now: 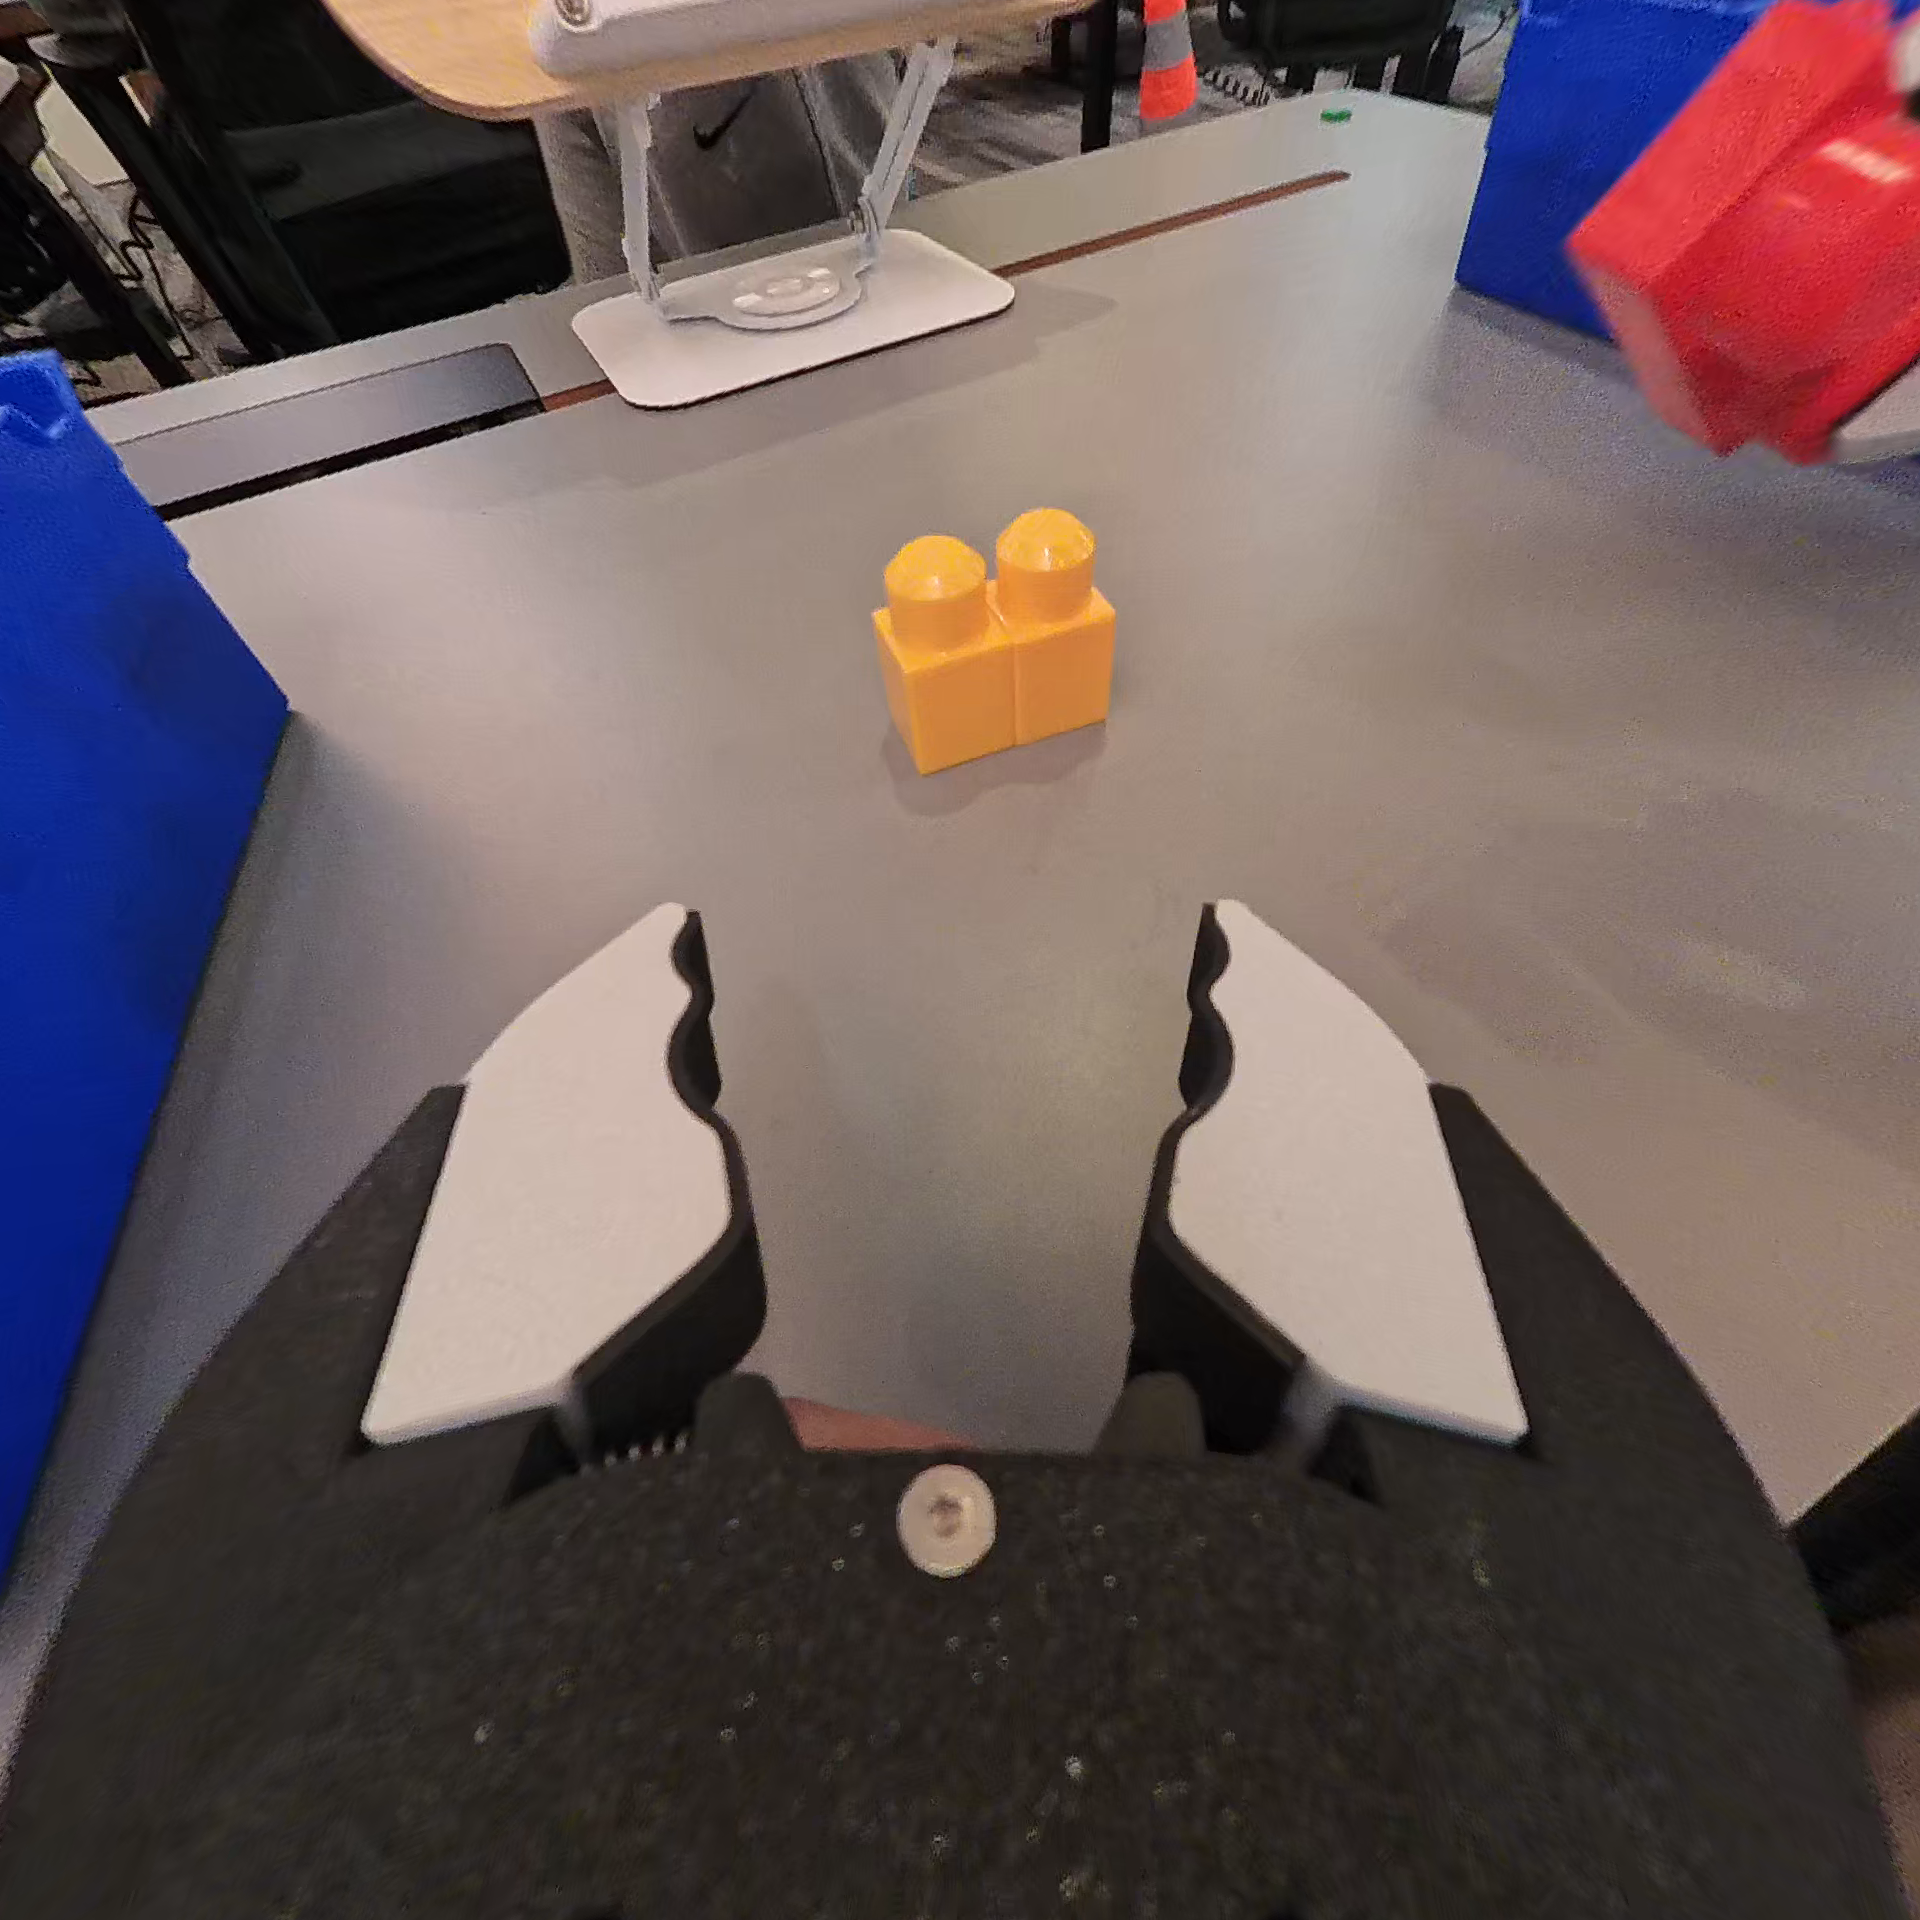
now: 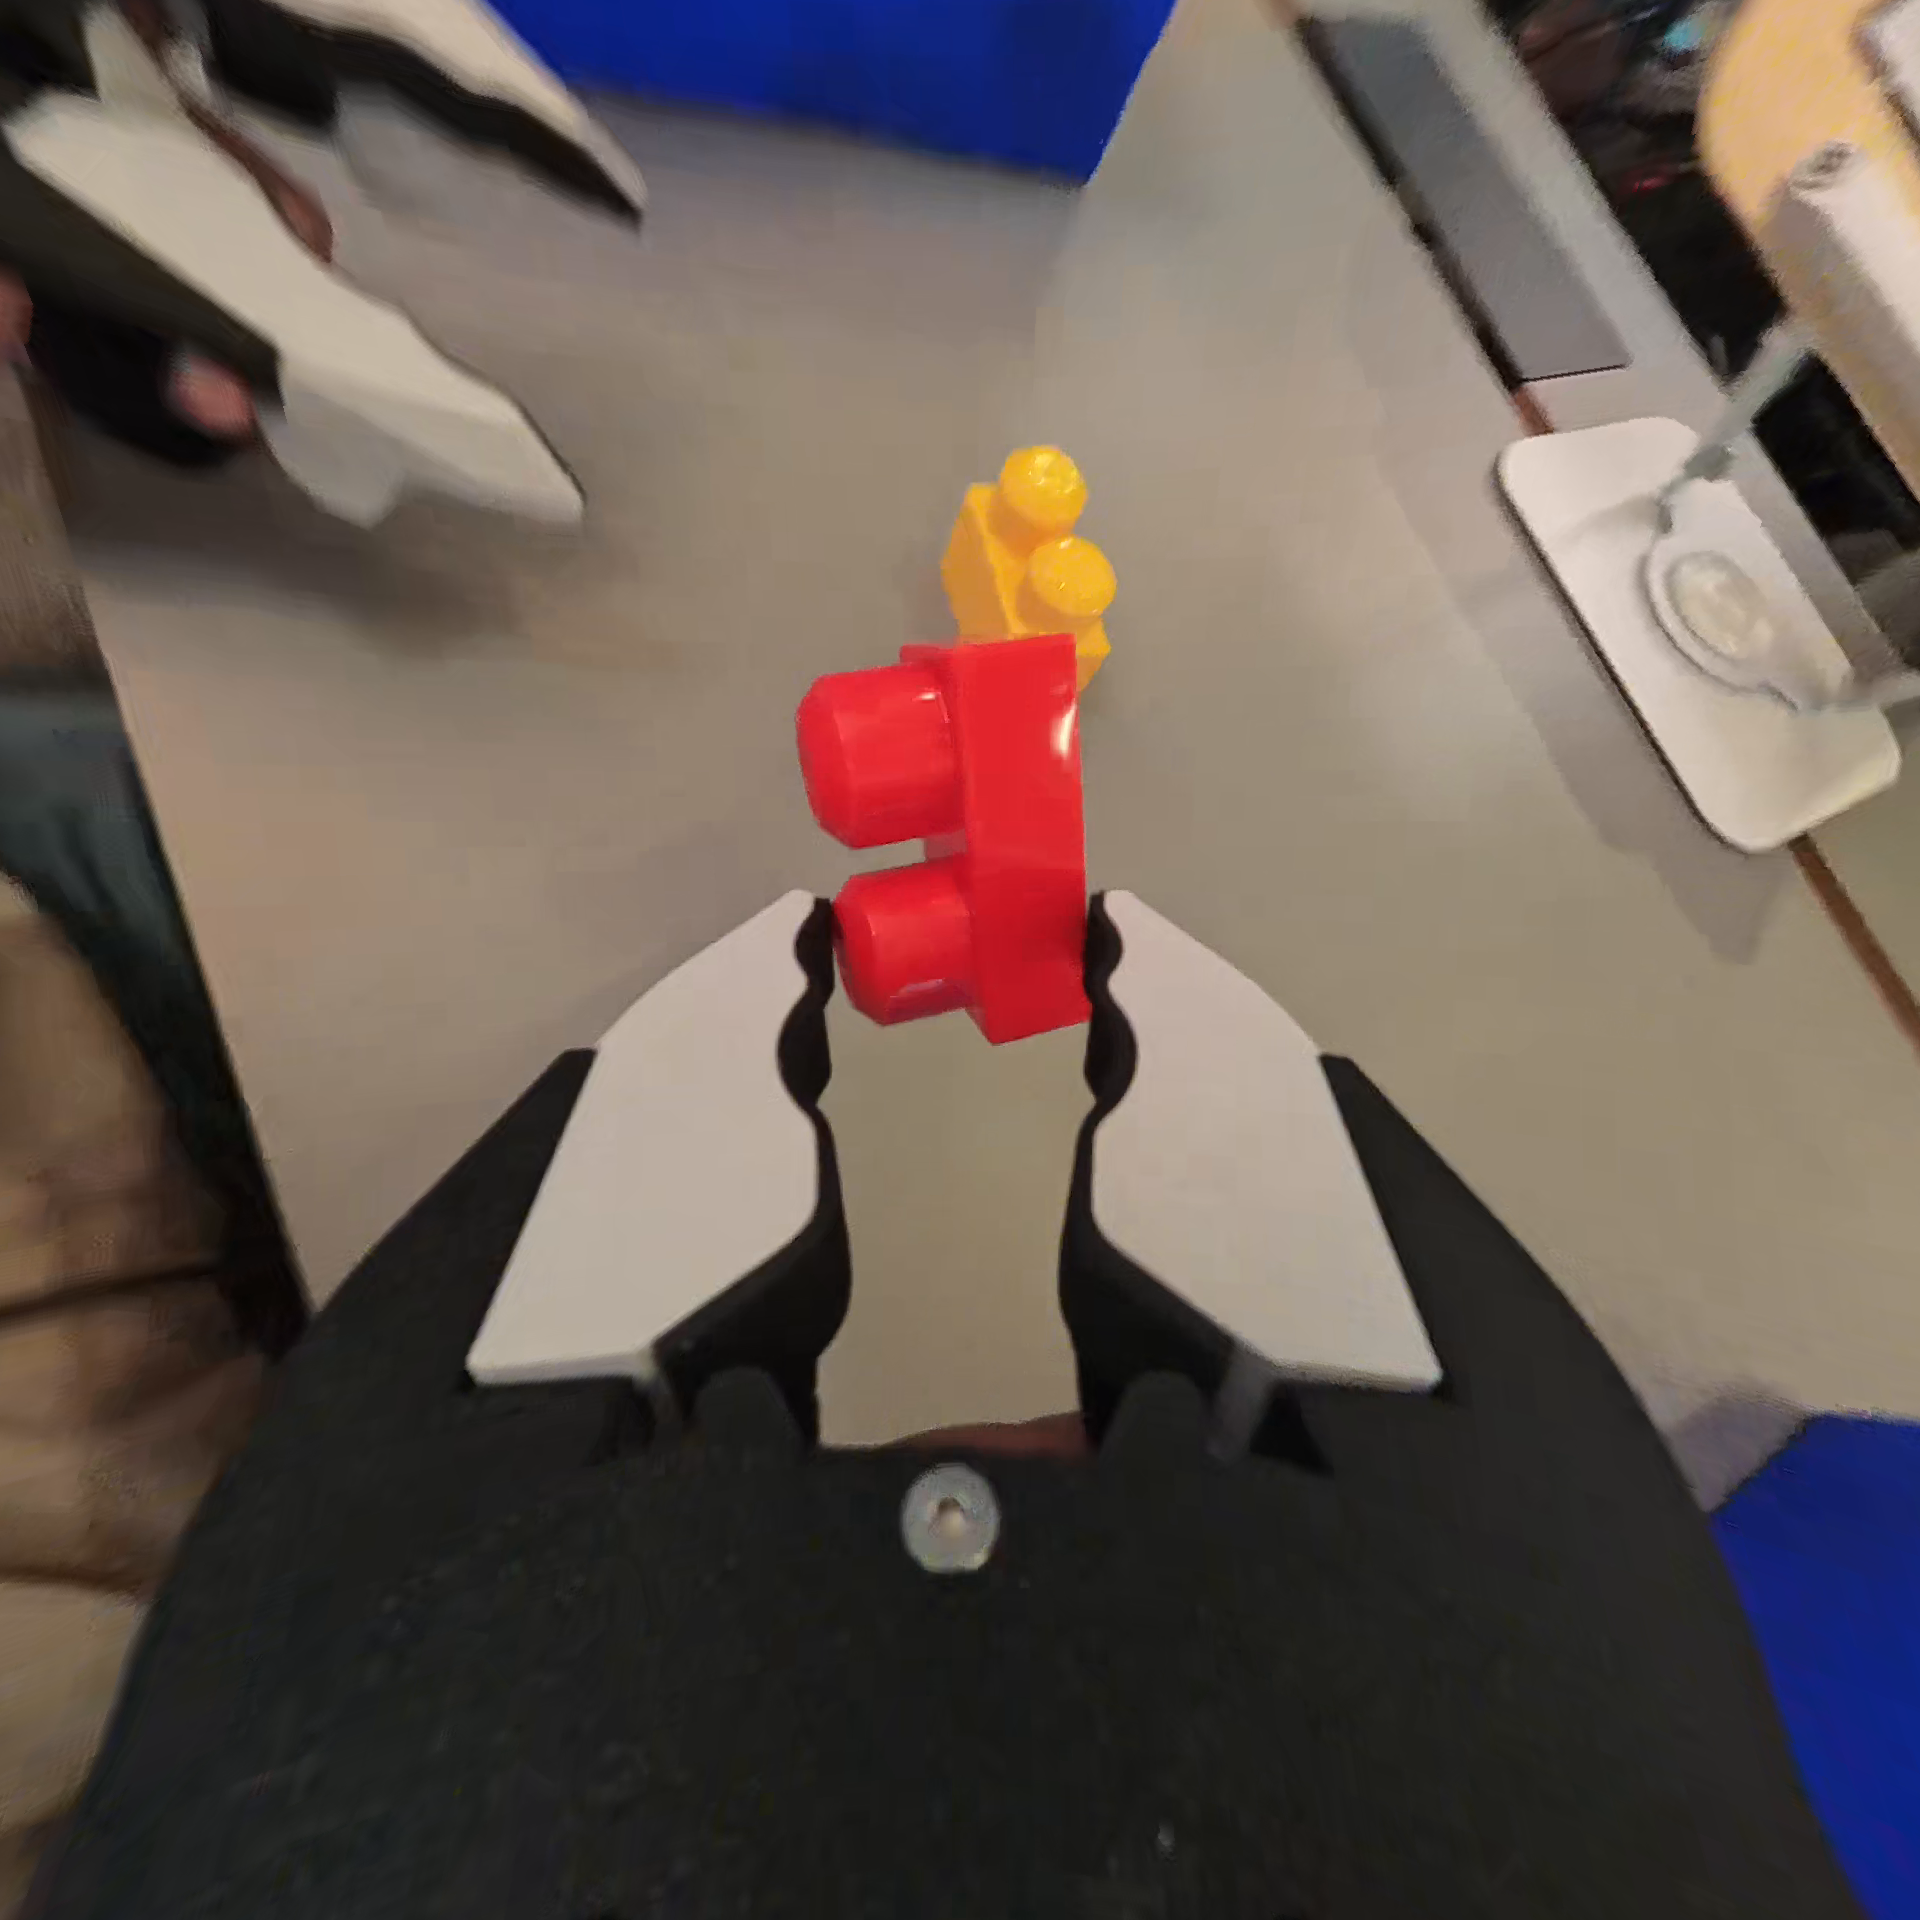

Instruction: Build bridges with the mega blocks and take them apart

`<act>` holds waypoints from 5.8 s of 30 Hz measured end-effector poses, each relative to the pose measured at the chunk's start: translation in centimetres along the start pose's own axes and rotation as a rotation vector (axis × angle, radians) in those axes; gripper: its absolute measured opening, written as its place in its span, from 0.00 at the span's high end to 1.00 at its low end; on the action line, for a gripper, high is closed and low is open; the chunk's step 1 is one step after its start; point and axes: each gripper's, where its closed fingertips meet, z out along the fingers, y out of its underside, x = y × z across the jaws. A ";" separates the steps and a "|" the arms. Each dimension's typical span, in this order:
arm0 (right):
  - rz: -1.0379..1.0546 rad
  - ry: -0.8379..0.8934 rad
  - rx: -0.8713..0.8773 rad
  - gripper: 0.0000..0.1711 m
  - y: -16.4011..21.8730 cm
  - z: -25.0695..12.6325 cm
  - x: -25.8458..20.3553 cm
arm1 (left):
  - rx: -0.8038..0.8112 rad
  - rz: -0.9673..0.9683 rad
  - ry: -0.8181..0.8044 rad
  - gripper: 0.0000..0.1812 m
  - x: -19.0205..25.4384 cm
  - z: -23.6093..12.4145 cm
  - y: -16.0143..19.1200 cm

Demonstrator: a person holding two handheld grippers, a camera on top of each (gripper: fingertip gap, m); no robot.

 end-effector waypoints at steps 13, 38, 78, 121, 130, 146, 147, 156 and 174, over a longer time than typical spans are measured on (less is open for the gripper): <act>0.187 -0.114 0.059 0.73 1.4 -1.3 -1.3 | 0.036 -0.018 0.008 0.54 0.0 -0.6 -0.5; 0.228 -1.025 -0.628 0.73 -6.5 10.7 2.7 | 0.038 0.001 0.007 0.55 0.6 -2.0 -0.1; 0.724 -0.643 -0.058 0.73 -7.0 12.7 3.5 | 0.035 -0.010 0.045 0.56 2.1 -1.7 -0.4; 0.200 0.310 -0.078 0.54 4.9 1.9 -3.9 | 0.005 -0.006 -0.065 0.54 0.9 -2.8 1.0; 0.147 0.288 -0.114 0.55 4.5 2.7 -4.4 | -0.005 0.002 -0.130 0.55 -1.4 -3.3 1.3; -0.407 0.225 -0.345 0.65 -0.8 13.1 -3.9 | 0.064 -0.071 -0.248 0.57 -6.5 -7.4 3.3; -0.407 0.215 -0.349 0.67 -0.8 13.3 -3.9 | 0.062 -0.079 -0.240 0.57 -6.5 -7.3 3.4; -0.330 0.165 -0.370 0.73 -0.6 14.0 -3.4 | 0.065 -0.075 -0.224 0.59 -6.4 -7.2 3.3; -0.132 0.351 -0.031 0.74 -4.4 5.0 -0.7 | 0.089 -0.141 -0.126 0.60 -5.2 -5.8 1.6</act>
